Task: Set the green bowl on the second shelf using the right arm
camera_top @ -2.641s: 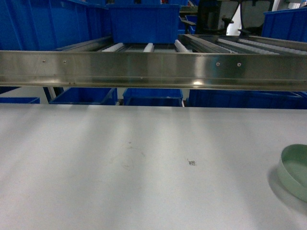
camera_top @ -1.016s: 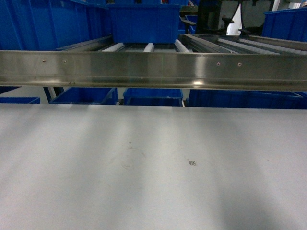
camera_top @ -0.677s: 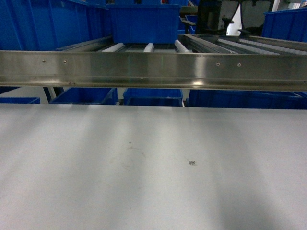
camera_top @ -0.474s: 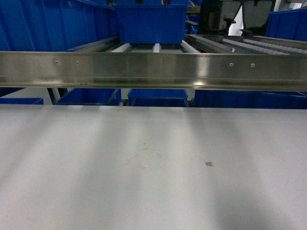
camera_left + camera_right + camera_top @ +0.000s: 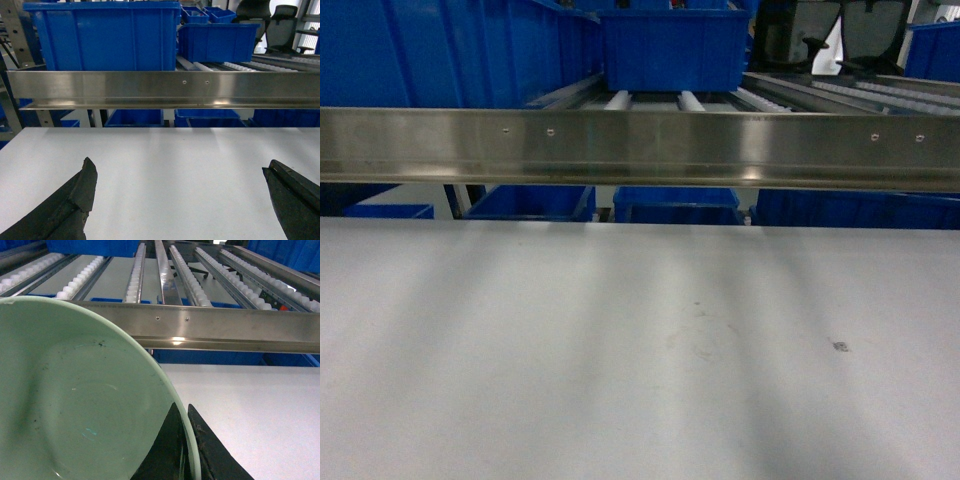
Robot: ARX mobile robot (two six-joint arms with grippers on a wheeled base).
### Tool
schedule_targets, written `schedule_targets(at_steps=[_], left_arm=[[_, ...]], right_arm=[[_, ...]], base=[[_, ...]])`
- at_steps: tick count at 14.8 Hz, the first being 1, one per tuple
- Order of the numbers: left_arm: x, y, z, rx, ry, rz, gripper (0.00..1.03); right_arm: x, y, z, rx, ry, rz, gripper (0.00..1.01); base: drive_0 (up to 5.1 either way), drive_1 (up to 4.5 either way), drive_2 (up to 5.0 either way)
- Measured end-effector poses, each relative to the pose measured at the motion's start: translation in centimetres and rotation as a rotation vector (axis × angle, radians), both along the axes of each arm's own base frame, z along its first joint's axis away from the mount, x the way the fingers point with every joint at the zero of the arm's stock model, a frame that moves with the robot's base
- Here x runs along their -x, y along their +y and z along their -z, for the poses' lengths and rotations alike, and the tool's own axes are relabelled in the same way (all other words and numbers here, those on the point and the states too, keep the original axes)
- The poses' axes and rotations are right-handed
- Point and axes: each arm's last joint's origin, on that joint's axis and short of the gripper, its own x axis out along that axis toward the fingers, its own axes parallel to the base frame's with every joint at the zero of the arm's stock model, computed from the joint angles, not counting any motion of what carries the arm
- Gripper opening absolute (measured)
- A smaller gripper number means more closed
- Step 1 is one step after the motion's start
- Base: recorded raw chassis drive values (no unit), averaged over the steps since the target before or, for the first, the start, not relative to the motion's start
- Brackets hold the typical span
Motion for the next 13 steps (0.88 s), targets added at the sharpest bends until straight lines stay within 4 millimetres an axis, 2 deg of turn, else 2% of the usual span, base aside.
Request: schedule_targets(at_steps=[13], left_arm=[[0.00, 0.01, 0.02, 0.000, 0.002, -0.002, 0.98]], right_arm=[[0.00, 0.00, -0.01, 0.000, -0.001, 0.000, 0.02]], base=[[-4.9, 2.52, 2.5]])
